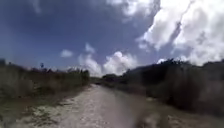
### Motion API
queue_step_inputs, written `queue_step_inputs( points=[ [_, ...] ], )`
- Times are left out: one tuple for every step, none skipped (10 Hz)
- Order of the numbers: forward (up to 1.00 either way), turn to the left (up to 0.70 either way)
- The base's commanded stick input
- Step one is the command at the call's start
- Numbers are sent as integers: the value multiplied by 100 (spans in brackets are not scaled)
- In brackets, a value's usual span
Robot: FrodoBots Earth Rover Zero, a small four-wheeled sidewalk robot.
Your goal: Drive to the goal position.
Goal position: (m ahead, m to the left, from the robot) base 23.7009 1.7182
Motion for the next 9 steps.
queue_step_inputs(
  points=[
    [100, 0],
    [100, 0],
    [100, 29],
    [100, 40],
    [100, 40],
    [100, 9],
    [100, 0],
    [100, 0],
    [100, 0]
  ],
)
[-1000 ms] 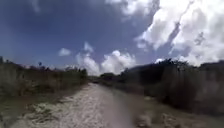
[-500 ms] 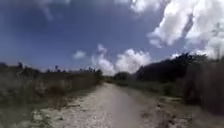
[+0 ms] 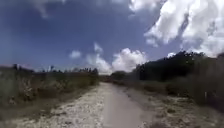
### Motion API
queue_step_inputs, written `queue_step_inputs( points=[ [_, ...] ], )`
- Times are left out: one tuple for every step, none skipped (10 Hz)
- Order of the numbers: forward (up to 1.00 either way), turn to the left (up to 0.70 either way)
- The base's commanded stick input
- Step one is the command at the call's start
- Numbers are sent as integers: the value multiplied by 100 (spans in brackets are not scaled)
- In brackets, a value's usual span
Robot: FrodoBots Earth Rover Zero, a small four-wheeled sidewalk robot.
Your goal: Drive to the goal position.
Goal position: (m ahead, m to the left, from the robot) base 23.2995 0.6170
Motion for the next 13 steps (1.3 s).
queue_step_inputs(
  points=[
    [100, 0],
    [100, 0],
    [100, 0],
    [100, 0],
    [100, 0],
    [100, 0],
    [100, 11],
    [100, 31],
    [100, 36],
    [100, 23],
    [100, 7],
    [100, 0],
    [100, 0]
  ],
)
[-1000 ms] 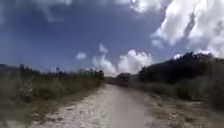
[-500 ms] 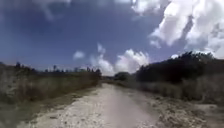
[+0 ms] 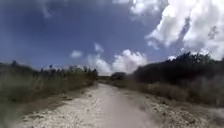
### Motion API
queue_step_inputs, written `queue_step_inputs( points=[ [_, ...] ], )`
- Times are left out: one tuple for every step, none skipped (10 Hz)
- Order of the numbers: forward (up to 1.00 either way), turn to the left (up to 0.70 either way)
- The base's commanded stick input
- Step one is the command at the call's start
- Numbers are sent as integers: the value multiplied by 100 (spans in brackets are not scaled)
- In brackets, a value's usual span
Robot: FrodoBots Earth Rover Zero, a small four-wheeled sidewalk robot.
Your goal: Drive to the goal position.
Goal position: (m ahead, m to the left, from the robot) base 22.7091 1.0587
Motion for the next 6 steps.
queue_step_inputs(
  points=[
    [100, 0],
    [100, 0],
    [100, 0],
    [100, 0],
    [100, 17],
    [100, 37]
  ],
)
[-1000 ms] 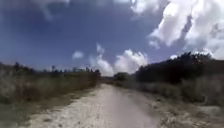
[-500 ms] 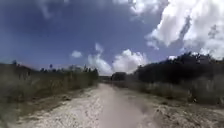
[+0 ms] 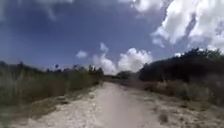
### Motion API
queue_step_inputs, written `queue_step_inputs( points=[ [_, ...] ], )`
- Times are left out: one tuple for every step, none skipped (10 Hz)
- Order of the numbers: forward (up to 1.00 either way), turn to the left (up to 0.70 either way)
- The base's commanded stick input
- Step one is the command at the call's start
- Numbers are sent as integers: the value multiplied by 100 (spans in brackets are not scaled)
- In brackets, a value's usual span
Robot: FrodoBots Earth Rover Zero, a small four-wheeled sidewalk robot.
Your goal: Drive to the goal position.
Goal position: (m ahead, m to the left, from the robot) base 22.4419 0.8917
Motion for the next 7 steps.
queue_step_inputs(
  points=[
    [100, 40],
    [100, 40],
    [100, 19],
    [100, 2],
    [100, 0],
    [100, 0],
    [100, 0]
  ],
)
